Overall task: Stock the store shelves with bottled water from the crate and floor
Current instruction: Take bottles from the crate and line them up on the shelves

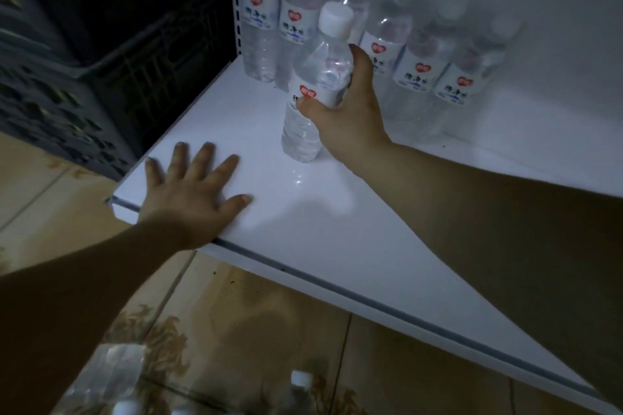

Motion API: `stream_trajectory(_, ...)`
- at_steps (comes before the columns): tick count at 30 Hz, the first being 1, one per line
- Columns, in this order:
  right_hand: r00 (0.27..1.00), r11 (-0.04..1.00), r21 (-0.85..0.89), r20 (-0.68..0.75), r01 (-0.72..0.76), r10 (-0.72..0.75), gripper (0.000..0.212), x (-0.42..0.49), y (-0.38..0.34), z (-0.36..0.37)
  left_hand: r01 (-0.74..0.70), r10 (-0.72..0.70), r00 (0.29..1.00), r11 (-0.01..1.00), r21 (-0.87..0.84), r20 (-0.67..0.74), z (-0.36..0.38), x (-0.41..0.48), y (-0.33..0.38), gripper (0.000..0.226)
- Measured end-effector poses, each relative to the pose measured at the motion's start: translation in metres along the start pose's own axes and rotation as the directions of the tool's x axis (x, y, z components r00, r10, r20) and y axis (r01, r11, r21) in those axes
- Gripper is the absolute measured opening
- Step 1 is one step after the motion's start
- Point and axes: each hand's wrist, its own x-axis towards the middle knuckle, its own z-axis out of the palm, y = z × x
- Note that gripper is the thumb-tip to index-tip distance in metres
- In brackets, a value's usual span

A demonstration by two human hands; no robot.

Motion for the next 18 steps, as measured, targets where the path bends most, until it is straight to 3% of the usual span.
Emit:
stream_trajectory(9, 0.998, 0.998, -0.011, 0.028, 0.054, -0.054, 0.089, 0.047, -0.018, 0.082, -0.008, 0.008, 1.0, 0.997, -0.072, 0.0, 0.0, -0.002, -0.004, 0.072)
stream_trajectory(18, 0.996, 0.991, -0.1, -0.011, 0.084, -0.085, 0.089, 0.087, -0.026, 0.105, -0.043, 0.039, 0.999, 0.991, -0.124, -0.028, 0.002, -0.003, -0.007, 0.078)
